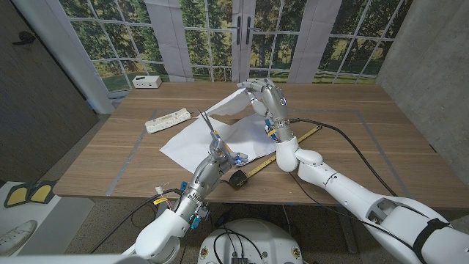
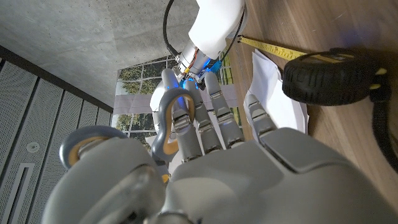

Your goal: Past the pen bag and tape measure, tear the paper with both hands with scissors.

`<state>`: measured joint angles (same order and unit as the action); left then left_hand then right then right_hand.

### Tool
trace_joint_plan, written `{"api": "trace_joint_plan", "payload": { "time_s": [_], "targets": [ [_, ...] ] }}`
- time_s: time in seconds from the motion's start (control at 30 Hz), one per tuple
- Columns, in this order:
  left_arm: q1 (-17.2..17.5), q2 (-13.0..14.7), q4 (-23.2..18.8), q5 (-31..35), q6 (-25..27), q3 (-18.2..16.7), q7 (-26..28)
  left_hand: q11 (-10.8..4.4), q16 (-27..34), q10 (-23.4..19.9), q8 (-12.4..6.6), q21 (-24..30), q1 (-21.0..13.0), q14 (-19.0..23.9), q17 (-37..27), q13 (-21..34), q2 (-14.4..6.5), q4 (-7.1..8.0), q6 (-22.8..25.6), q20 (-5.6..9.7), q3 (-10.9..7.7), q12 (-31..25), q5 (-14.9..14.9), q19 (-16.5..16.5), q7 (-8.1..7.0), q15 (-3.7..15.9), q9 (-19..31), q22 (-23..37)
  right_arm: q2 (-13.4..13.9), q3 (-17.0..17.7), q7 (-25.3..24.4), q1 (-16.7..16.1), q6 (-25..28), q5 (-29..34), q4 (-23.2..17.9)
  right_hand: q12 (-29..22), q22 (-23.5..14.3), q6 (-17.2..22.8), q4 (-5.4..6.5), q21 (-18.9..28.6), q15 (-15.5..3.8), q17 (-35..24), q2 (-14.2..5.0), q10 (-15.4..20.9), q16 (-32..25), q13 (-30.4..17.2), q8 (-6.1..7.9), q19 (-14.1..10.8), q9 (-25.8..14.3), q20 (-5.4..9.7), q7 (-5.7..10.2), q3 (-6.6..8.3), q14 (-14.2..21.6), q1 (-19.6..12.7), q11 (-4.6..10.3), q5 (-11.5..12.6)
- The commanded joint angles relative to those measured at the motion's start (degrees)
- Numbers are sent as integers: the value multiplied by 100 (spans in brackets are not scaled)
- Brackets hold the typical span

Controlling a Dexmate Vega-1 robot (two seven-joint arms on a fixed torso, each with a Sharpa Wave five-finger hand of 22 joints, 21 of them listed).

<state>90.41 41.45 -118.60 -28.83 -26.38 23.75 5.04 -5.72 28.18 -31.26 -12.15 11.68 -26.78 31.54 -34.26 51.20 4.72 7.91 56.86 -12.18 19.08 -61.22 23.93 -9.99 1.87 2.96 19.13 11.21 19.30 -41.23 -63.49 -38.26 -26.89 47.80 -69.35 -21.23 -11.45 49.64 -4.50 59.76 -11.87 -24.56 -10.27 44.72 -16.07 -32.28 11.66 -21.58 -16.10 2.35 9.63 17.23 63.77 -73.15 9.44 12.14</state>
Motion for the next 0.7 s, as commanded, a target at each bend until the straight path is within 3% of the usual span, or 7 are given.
{"api": "trace_joint_plan", "payload": {
  "time_s": [0.03,0.23,0.53,0.7],
  "targets": [
    [-174,15,58,-271,55,108,-239,-33,35,-62,-21,-8,58,40,-7,23,14,17,-303,-4,6,-37,-5,37,317,251,19,9,13,-59,-51,21,-116,-11,-3,-40,8,40,12,74,-185,-21,8,10,-16,-35,9,39,-22,913,19,-20,77,-34,48,17],
    [-271,33,73,-342,106,156,-315,-41,39,-73,-25,-17,67,41,-9,9,17,18,-299,-3,7,-41,-4,72,314,240,26,9,-15,17,-51,-10,-204,-2,33,-37,12,52,16,123,-185,-34,8,23,-10,-32,13,74,-20,916,28,-29,82,-33,38,19],
    [-349,66,91,-439,123,195,-410,-44,40,-65,-28,-13,82,33,-9,18,13,22,-298,-3,6,-55,-5,83,325,241,35,9,-232,438,-51,-182,-636,172,198,-31,19,44,18,195,-185,-53,10,5,2,-55,8,140,-16,918,35,-41,86,-36,69,23],
    [-407,101,102,-502,169,240,-503,-38,43,-58,-28,-12,89,31,-11,10,12,23,-295,-3,6,-55,-5,91,319,244,35,9,-207,425,-51,-198,-576,99,147,-32,22,37,18,235,-185,-58,12,-2,18,-69,6,171,-14,918,49,-46,70,-39,67,26]
  ]
}}
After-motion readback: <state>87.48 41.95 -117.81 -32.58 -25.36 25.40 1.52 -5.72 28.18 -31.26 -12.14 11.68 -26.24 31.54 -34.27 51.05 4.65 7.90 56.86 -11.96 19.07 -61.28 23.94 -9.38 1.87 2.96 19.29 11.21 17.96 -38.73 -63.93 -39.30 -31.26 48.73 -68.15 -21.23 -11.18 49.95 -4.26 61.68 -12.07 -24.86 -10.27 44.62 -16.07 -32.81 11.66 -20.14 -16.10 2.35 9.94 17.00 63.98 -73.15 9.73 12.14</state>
